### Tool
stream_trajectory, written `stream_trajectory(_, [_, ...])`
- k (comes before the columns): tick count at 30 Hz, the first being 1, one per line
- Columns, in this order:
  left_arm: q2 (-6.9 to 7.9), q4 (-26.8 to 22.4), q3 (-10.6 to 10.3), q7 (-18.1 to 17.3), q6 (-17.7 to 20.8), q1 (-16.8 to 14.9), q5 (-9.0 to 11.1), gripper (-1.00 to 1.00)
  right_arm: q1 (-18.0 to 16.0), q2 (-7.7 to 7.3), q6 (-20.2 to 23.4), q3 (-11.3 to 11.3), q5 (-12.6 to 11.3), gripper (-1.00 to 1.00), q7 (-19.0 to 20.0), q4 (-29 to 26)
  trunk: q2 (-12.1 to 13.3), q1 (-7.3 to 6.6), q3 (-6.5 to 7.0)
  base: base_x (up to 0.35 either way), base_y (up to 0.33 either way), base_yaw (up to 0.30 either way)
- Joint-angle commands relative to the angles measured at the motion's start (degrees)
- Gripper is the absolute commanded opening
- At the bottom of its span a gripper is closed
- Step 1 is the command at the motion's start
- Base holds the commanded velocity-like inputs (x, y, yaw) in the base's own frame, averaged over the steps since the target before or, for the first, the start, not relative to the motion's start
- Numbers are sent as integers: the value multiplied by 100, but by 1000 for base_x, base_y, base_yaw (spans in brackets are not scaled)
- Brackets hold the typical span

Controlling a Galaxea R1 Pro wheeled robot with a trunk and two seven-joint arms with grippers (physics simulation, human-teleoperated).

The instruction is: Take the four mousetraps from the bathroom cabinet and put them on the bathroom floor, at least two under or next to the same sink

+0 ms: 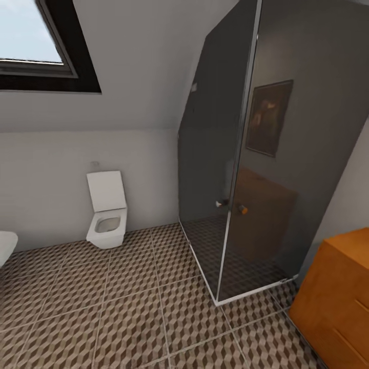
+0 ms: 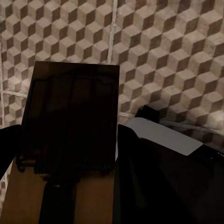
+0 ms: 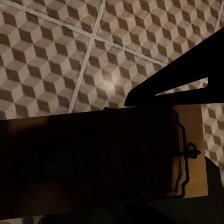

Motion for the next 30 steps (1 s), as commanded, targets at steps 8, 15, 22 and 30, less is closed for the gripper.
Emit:
stream_trajectory(8, [-2,5,-48,13,34,-7,3,-100,-9,-1,-39,-9,32,-100,-8,19,-9,2,-75,0,0,152])
stream_trajectory(15, [-2,5,-48,13,34,-7,0,-100,-9,-1,-38,-9,31,-100,-23,19,-9,2,-133,0,0,144])
stream_trajectory(22, [-2,5,-48,13,34,-7,0,-100,-9,2,-38,-9,35,-100,-26,21,-9,2,-192,0,0,138])
stream_trajectory(30, [-2,5,-48,13,34,-7,0,-100,-9,8,-38,-9,38,-100,-26,69,-9,2,-260,0,0,135])
